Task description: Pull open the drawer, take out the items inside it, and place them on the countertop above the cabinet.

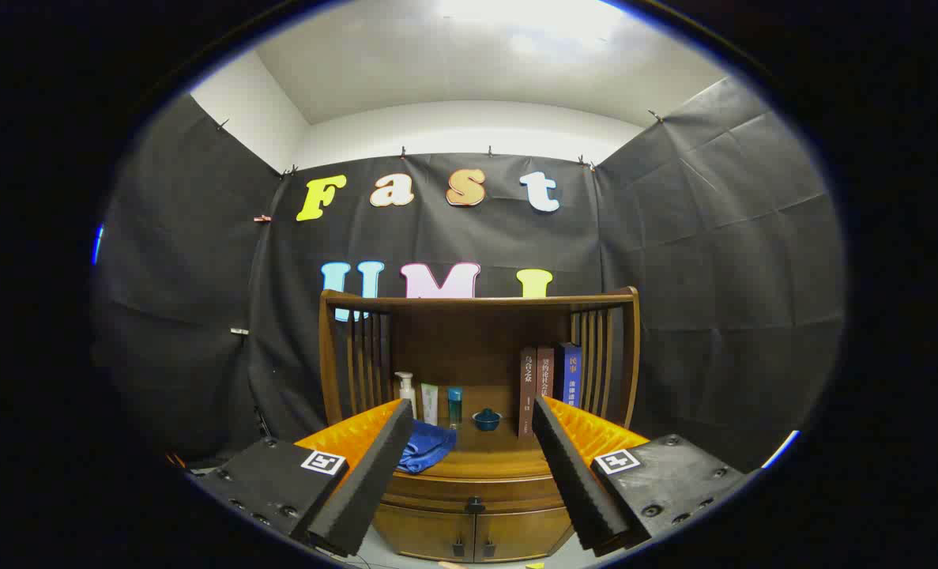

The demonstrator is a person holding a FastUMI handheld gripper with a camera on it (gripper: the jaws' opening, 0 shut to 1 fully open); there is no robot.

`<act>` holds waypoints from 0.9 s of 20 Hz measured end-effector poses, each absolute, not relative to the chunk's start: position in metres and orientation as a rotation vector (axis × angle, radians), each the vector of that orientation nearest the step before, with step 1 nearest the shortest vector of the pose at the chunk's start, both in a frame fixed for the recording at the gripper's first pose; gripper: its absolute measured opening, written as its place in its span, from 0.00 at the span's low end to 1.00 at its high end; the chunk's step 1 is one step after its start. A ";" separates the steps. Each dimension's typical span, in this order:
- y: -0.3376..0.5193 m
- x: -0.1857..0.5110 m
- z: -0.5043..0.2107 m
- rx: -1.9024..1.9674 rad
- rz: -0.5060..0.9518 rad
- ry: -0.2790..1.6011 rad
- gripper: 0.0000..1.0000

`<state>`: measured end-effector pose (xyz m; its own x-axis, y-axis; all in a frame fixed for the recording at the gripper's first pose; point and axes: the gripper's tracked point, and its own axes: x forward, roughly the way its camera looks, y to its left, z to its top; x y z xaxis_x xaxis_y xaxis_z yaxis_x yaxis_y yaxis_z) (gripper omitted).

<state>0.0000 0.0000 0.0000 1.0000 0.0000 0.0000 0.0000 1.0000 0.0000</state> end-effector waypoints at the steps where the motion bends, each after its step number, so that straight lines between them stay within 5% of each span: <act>1: 0.000 0.000 -0.001 -0.003 -0.002 0.006 0.98; 18: -0.002 0.003 -0.002 -0.015 -0.017 0.048 0.99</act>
<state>0.0030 -0.0021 -0.0022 0.9987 -0.0177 -0.0483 0.0170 0.9997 -0.0153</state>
